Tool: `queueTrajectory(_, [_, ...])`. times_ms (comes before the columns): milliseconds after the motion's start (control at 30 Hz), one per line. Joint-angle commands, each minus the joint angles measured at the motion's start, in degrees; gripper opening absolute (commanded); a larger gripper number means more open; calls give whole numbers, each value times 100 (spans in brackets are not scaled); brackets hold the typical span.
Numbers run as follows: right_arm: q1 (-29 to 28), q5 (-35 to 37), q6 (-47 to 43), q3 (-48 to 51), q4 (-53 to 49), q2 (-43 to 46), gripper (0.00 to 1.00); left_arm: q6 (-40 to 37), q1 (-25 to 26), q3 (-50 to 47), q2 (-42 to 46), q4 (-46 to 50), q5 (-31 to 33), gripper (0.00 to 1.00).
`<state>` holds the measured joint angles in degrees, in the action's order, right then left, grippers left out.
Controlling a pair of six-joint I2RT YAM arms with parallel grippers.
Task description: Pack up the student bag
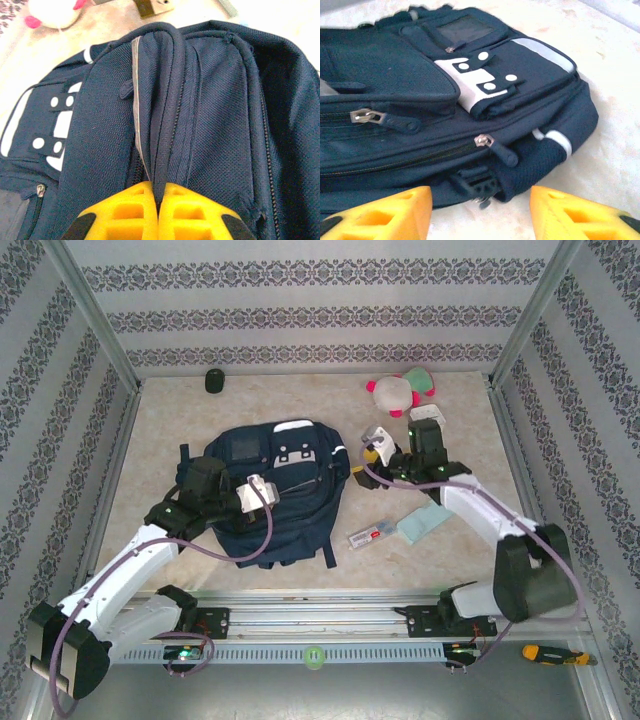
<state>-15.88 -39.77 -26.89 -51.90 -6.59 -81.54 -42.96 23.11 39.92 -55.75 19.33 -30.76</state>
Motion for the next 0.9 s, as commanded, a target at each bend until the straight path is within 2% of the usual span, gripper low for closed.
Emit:
queueTrajectory(0, [-206,-168,-2029,-697,-1286,-653,54,-838,-32,-4,173,-155,-626,0])
queueTrajectory(167, [-338,92,-3561,-1763,-2444,-1844,55,-1365,-30,-105,231,6,-575,0])
queueTrajectory(367, [-516,257,-4771,-3028,-3834,-2892,56,-1552,-23,-126,283,79,-511,0])
queueTrajectory(500, [-565,170,-4854,-3468,-4083,-3238,55,-1509,-19,-160,274,-18,-562,0])
queueTrajectory(600, [-626,245,-4978,-3902,-4799,-3517,53,-1391,-26,-212,253,-216,-472,0])
queueTrajectory(667, [-661,343,-4982,-4042,-5208,-3623,49,-1287,-22,-222,242,-333,-340,0])
queueTrajectory(867, [-693,410,-4547,-4060,-5513,-3545,37,-1200,-18,-281,222,-550,-111,0])
